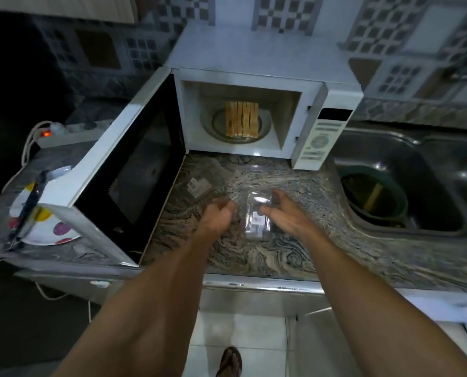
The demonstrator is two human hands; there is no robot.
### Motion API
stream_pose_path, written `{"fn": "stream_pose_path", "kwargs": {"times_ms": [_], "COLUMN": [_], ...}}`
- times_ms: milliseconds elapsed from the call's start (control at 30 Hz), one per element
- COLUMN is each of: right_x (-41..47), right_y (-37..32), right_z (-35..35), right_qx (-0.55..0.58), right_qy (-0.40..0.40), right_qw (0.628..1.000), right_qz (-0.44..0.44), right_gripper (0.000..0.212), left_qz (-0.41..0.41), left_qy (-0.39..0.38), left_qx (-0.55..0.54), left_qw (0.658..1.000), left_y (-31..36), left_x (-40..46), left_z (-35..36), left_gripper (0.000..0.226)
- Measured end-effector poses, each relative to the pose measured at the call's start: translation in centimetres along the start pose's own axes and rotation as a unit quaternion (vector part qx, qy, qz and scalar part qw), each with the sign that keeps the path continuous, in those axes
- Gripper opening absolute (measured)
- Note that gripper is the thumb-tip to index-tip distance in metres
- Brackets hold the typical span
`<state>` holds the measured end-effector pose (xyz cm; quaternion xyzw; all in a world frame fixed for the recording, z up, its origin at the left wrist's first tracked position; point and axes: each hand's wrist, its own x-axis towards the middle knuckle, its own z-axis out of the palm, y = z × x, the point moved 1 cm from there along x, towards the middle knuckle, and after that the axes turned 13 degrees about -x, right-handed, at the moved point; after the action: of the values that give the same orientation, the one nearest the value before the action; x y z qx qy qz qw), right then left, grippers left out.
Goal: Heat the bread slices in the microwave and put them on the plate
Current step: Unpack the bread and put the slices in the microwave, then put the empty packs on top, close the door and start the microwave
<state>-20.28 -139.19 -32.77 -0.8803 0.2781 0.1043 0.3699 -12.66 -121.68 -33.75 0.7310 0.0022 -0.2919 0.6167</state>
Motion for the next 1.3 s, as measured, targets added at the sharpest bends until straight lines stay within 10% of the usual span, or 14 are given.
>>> {"fn": "stream_pose_path", "kwargs": {"times_ms": [867, 1300], "right_x": [0.1, -1.3], "right_y": [2.4, 2.2], "right_z": [3.7, 3.5], "right_qx": [0.15, 0.171], "right_qy": [-0.031, -0.029], "right_qw": [0.979, 0.976], "right_qz": [0.137, 0.131], "right_gripper": [0.021, 0.021], "left_qz": [-0.12, -0.125], "left_qy": [-0.055, -0.072], "left_qx": [0.029, 0.042], "left_qw": [0.991, 0.989], "left_y": [-2.4, -2.0], "left_x": [0.1, -0.3], "left_z": [1.6, 1.5], "left_gripper": [0.019, 0.015]}}
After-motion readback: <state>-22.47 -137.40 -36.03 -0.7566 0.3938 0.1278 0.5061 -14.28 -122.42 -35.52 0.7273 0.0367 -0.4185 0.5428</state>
